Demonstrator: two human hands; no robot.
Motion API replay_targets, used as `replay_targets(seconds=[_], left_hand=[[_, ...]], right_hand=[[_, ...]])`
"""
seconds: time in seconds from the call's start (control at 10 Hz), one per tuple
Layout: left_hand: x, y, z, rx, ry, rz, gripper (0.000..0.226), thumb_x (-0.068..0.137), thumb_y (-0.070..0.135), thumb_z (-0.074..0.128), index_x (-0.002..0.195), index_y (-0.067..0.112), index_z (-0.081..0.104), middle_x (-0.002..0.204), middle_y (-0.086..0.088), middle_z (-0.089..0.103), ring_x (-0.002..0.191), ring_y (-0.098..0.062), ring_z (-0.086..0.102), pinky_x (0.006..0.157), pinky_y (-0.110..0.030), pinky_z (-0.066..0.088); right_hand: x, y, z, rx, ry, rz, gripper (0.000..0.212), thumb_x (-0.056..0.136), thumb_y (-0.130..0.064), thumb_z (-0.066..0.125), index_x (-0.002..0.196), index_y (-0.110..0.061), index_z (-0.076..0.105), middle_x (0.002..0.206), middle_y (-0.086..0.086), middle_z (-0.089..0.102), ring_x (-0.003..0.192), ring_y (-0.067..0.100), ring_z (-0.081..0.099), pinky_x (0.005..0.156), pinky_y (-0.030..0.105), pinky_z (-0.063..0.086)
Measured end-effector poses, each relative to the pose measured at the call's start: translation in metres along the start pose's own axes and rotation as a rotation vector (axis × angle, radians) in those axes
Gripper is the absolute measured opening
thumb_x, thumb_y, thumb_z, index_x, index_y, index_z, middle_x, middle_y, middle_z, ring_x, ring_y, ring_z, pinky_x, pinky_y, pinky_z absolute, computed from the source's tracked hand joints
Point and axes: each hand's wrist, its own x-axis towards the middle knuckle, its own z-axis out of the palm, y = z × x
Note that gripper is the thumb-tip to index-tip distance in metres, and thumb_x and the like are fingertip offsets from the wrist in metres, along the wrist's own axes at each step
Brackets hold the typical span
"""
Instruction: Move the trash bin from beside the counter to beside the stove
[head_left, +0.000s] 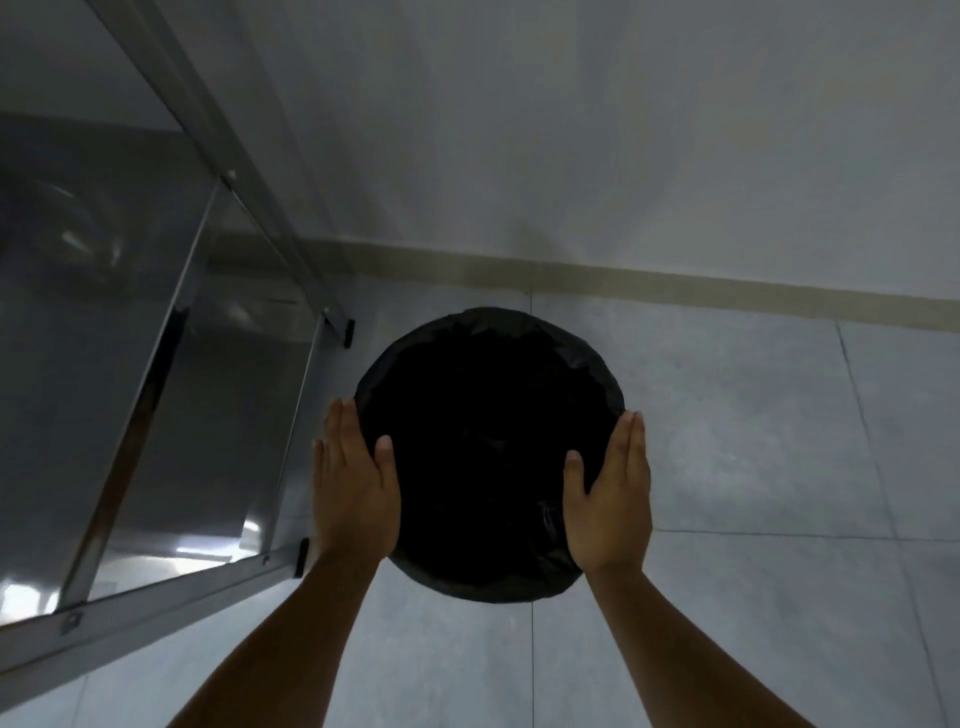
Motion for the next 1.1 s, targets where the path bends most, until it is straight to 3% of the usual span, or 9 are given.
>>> replay_targets(seconds=[0.2,0.4,0.5,0.6,0.7,0.8,1.1], left_hand=[[0.056,0.022,0.003,-0.048,0.061,0.042,0.061,0.104,0.038,0.028,0.159,0.015,0.015,0.168,-0.008,0.018,0.155,-0.029,0.019,0.125,-0.050,0.022],[0.087,0.035,0.007,-0.037,0.111,0.073,0.061,0.104,0.035,0.030,0.159,0.011,0.017,0.167,-0.010,0.020,0.155,-0.028,0.019,0.126,-0.047,0.019],[0.100,0.034,0.003,0.078,0.049,0.067,0.073,0.101,0.047,0.034,0.158,0.006,0.015,0.167,-0.017,0.018,0.155,-0.033,0.016,0.126,-0.051,0.016],[0.105,0.042,-0.010,0.178,-0.112,-0.005,0.086,0.098,0.060,0.029,0.160,0.007,0.003,0.169,-0.015,0.002,0.157,-0.030,0.004,0.127,-0.049,0.006],[0.084,0.061,-0.035,0.338,-0.211,-0.056,0.084,0.098,0.060,0.021,0.160,0.008,-0.004,0.170,-0.012,-0.007,0.157,-0.028,-0.003,0.126,-0.050,0.003],[0.050,0.087,-0.062,0.490,-0.288,-0.039,0.083,0.099,0.061,0.014,0.160,0.007,-0.004,0.170,-0.013,-0.008,0.157,-0.029,-0.005,0.126,-0.049,0.003],[-0.079,0.211,-0.222,0.578,-0.357,0.016,0.083,0.099,0.060,0.011,0.160,0.005,-0.001,0.169,-0.016,-0.005,0.157,-0.031,-0.005,0.125,-0.049,0.002]], right_hand=[[0.057,-0.023,0.004,-0.002,0.000,-0.013,0.073,0.100,-0.046,0.040,0.160,-0.015,0.009,0.168,0.004,0.014,0.151,0.027,0.026,0.110,0.042,0.040],[0.091,-0.034,0.006,0.023,-0.007,-0.018,0.073,0.101,-0.046,0.038,0.160,-0.017,0.007,0.169,0.002,0.011,0.151,0.026,0.023,0.113,0.042,0.036],[0.097,-0.038,0.004,0.005,-0.078,-0.039,0.080,0.098,-0.050,0.041,0.160,-0.015,0.003,0.169,0.004,0.007,0.151,0.028,0.024,0.114,0.045,0.034],[0.109,-0.037,-0.012,-0.046,-0.242,-0.072,0.088,0.096,-0.056,0.041,0.159,-0.013,-0.004,0.169,0.007,-0.001,0.153,0.030,0.018,0.122,0.047,0.024],[0.108,-0.044,-0.045,-0.153,-0.413,-0.076,0.088,0.096,-0.058,0.037,0.159,-0.013,-0.004,0.169,0.007,-0.003,0.154,0.031,0.012,0.124,0.046,0.013],[0.091,-0.067,-0.079,-0.271,-0.566,-0.159,0.088,0.095,-0.060,0.038,0.160,-0.016,-0.003,0.169,0.005,-0.004,0.154,0.031,0.010,0.124,0.046,0.013],[0.013,-0.169,-0.275,-0.356,-0.707,-0.290,0.074,0.100,-0.049,0.033,0.160,-0.015,0.006,0.169,0.002,0.000,0.154,0.030,0.010,0.123,0.044,0.020]])
